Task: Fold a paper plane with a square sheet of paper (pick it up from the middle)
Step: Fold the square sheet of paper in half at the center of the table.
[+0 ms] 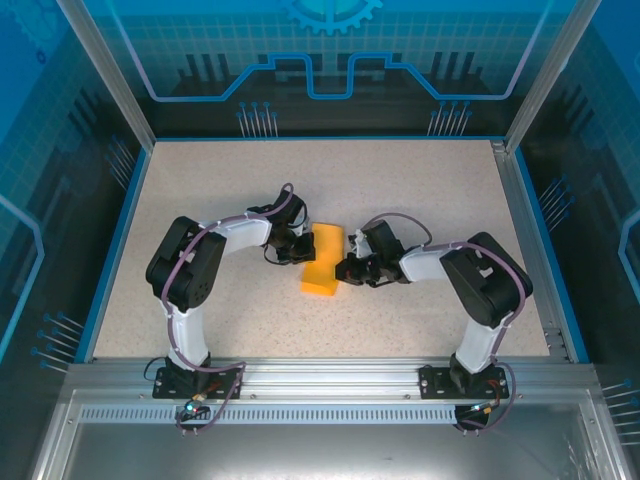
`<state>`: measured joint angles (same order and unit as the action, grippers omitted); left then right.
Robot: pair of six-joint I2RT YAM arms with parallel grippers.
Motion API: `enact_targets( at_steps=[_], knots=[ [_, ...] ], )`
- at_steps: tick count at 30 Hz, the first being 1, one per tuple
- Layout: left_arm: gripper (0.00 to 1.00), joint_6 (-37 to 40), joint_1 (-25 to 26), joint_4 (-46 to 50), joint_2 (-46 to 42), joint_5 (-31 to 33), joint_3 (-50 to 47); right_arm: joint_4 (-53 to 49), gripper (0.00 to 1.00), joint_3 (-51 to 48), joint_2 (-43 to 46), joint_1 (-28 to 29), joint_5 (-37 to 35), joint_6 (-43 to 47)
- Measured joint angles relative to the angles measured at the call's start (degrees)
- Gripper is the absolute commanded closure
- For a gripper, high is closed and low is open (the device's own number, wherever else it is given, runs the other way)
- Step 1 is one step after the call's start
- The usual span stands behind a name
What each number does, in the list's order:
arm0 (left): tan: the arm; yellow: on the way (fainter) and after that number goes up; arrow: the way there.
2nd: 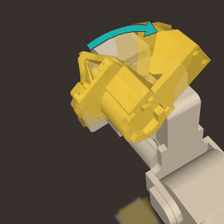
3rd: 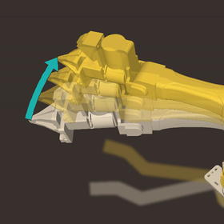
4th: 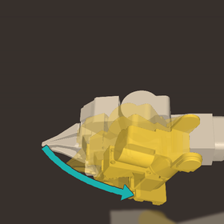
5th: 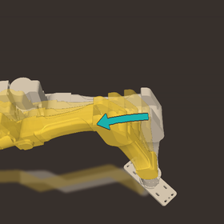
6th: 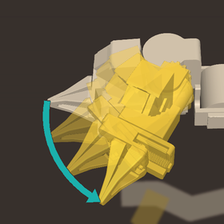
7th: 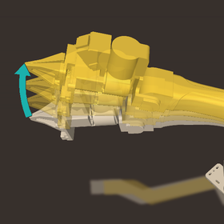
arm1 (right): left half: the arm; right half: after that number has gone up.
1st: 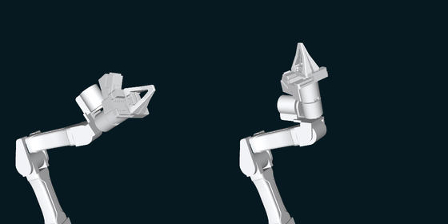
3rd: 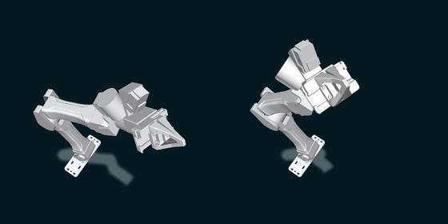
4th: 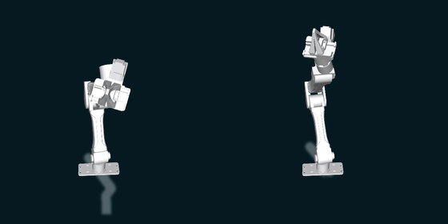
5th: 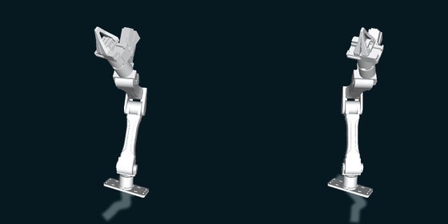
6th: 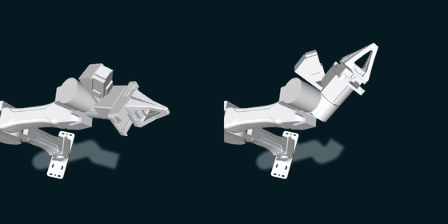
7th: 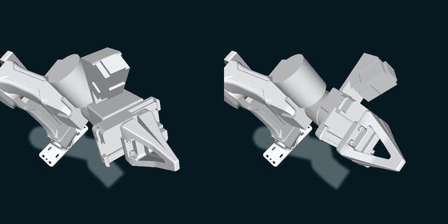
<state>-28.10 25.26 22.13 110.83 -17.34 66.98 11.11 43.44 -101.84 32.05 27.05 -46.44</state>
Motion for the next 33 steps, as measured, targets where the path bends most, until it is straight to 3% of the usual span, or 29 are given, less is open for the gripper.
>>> enact_targets(
  at_steps=[33],
  knots=[
    [1.0,0.0,0.0,-0.15,0.02,0.0,-0.07,1.2,1.0,-3.52,3.08,3.06,-1.09,-1.18]
  ],
)
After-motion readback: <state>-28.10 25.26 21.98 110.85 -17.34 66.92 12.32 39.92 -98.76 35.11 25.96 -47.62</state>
